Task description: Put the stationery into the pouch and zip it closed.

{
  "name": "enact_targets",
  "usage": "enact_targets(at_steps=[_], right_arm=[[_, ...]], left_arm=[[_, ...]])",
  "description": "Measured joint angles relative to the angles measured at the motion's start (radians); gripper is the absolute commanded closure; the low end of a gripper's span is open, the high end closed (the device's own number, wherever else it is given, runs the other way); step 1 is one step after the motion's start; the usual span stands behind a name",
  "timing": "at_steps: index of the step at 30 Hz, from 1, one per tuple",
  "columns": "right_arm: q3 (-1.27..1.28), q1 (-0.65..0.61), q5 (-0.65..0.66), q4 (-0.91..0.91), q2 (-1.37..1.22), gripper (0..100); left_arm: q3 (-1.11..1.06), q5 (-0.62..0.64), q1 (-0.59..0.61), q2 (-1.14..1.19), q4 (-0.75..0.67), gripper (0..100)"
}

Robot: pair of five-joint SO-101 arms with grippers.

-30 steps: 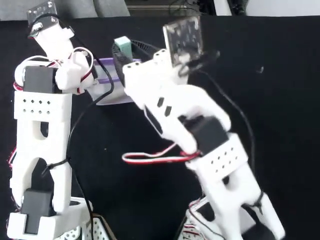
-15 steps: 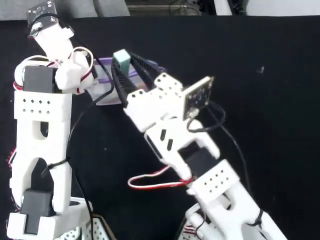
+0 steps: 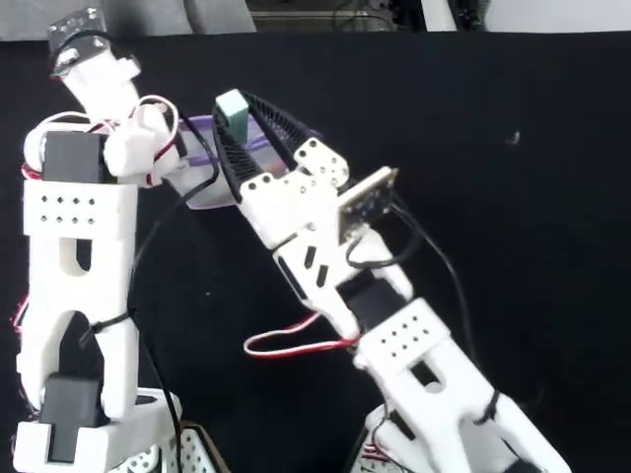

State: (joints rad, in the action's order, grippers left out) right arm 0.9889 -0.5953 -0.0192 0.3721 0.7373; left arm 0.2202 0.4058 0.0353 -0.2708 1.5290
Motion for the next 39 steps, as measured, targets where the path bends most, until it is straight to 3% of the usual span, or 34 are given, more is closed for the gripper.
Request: enact_targets(at_steps=[8, 20, 25, 27, 36, 39], right_arm=[[-0.005, 0.031, 0.005, 0.181, -0.173, 98.8], [-0.011, 0.034, 0.063, 0.173, -0.224, 97.4], [-0.011, 0.034, 0.063, 0.173, -0.227, 71.2], [-0.011, 0.038, 0.063, 0.173, -0.227, 66.5], [-0.011, 0.035, 0.066, 0.173, -0.227, 75.9], [-0.011, 0.035, 0.129, 0.110, -0.181, 76.5]], left_arm=[[0.000, 0.002, 0.002, 0.000, 0.000, 97], [0.000, -0.002, 0.002, 0.000, 0.000, 97], [0.000, -0.002, 0.002, 0.000, 0.000, 97], [0.000, -0.002, 0.003, 0.000, 0.000, 97], [-0.034, -0.002, 0.005, -0.014, 0.000, 97], [-0.034, -0.002, 0.005, -0.014, 0.000, 97]])
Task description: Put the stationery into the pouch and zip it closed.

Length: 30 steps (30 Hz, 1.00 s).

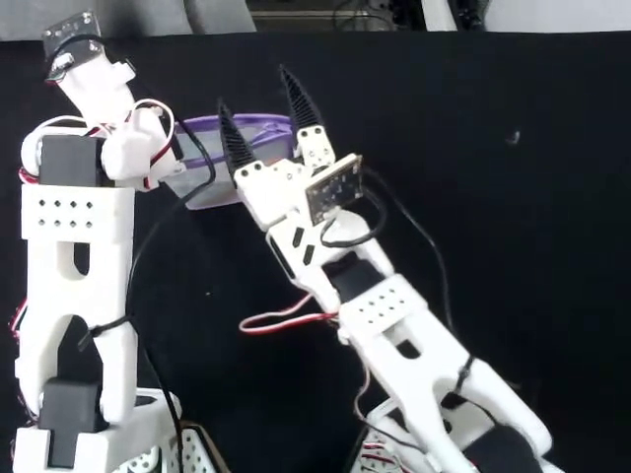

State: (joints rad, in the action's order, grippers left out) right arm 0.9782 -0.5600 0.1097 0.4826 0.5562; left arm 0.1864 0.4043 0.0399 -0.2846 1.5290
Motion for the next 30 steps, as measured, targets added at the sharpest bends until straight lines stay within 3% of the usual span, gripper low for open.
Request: enact_targets(at_steps=[4, 11, 14, 22, 30], right_arm=[[-0.061, 0.000, 0.048, -0.232, 0.141, 76.9], [-0.232, 0.008, 0.068, -0.845, 0.440, 76.9], [-0.233, 0.032, 0.092, -0.961, 0.517, 76.9], [-0.014, 0.100, 0.106, -0.954, 0.597, 76.9], [0.328, 0.141, 0.166, -0.611, 0.597, 76.9]], left_arm=[[0.000, 0.000, 0.000, 0.000, 0.000, 97], [-0.006, 0.000, 0.000, -0.002, -0.018, 97], [-0.006, 0.000, 0.000, -0.002, -0.018, 97], [-0.006, 0.000, 0.038, -0.002, -0.018, 97], [-0.006, 0.000, 0.048, -0.002, -0.018, 97]])
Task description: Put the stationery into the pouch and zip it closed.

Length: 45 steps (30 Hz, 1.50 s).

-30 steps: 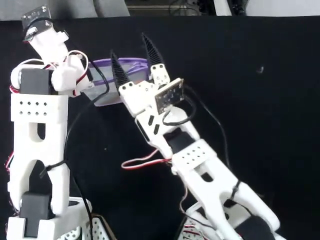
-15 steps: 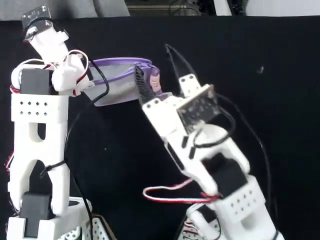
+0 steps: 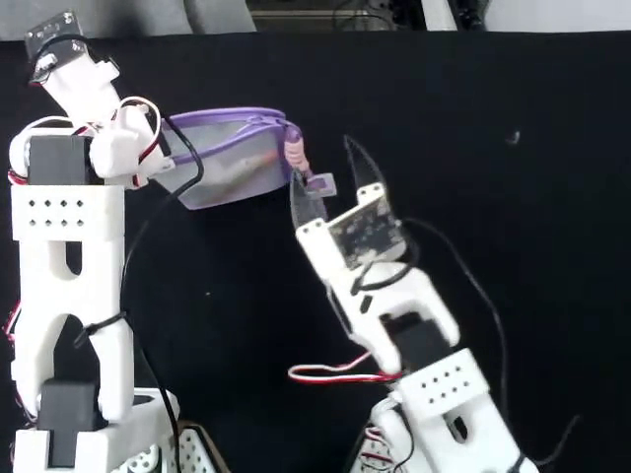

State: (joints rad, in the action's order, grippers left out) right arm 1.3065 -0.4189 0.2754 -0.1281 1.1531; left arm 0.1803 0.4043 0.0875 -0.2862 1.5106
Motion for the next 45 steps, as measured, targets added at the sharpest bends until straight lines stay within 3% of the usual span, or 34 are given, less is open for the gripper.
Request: enact_targets(at_steps=[9, 18, 29, 37, 45], right_arm=[[0.032, -0.058, 0.023, 0.130, -0.040, 76.9], [-0.110, -0.058, 0.002, 0.204, -0.399, 76.9], [-0.121, -0.038, -0.008, 0.261, -0.430, 77.0], [-0.152, -0.037, -0.008, 0.288, -0.506, 95.5], [-0.152, -0.026, -0.006, 0.288, -0.491, 97.6]], left_arm=[[0.000, 0.000, 0.000, 0.000, 0.000, 97], [0.000, 0.000, 0.000, 0.000, 0.000, 97], [0.000, 0.000, 0.000, 0.000, 0.000, 97], [0.000, 0.000, 0.000, 0.000, 0.000, 97], [0.000, 0.000, 0.011, 0.000, 0.000, 97]])
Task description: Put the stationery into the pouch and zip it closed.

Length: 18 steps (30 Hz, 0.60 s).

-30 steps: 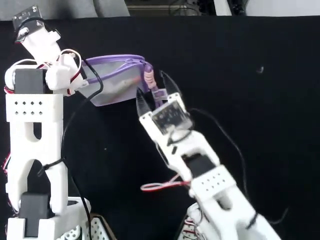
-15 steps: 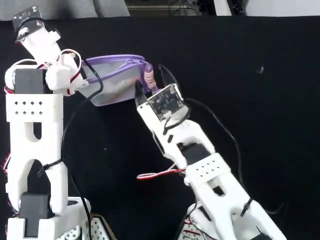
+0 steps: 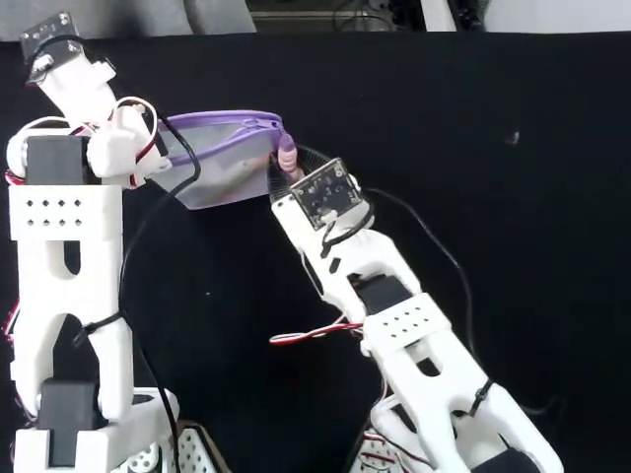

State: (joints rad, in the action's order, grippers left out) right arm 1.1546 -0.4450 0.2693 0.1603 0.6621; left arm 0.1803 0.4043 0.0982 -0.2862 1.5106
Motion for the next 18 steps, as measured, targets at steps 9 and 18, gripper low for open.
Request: enact_targets(at_steps=[9, 18], right_arm=[[0.008, -0.002, 0.000, 0.000, 0.061, 95.5], [0.032, -0.003, 0.000, 0.000, 0.075, 77.3]], left_arm=[[0.000, 0.000, 0.000, 0.000, 0.000, 97], [0.000, 0.000, -0.003, 0.000, 0.000, 97]])
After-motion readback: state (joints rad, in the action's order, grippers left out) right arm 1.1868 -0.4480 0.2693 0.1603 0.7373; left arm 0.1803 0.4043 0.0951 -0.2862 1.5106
